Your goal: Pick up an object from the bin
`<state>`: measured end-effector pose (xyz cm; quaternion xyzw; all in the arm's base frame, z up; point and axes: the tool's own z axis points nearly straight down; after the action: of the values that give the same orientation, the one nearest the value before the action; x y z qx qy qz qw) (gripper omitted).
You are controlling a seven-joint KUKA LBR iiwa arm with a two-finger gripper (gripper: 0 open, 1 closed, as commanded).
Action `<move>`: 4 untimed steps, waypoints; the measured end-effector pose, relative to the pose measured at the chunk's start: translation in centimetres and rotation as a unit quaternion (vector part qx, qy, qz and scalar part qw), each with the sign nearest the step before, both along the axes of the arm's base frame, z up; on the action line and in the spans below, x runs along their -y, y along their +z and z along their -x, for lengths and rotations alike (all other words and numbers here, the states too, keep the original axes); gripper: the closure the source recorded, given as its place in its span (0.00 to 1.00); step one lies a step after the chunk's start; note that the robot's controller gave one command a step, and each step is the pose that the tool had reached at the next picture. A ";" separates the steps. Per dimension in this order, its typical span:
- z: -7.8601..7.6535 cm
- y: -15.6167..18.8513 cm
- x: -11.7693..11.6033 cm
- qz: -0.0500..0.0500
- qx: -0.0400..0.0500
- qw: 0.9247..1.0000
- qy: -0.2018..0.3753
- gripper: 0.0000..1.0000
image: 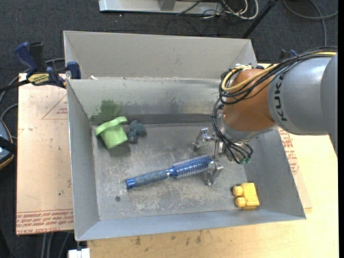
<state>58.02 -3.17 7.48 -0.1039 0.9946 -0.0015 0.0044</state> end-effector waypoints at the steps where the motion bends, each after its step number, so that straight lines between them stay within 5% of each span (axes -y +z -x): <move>1: 3.1 2.7 -4.3 -0.003 -0.004 1.000 0.024 0.00; 2: 2.0 2.6 -3.1 -0.001 -0.003 0.991 0.132 0.00; 4: 1.2 0.2 -3.8 0.000 -0.003 0.984 0.176 0.00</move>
Offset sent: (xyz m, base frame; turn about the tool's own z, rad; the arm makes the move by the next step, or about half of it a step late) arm -0.0306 0.0387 0.0252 -0.0424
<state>56.83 0.62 7.70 -0.2772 0.9608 -0.0004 0.0012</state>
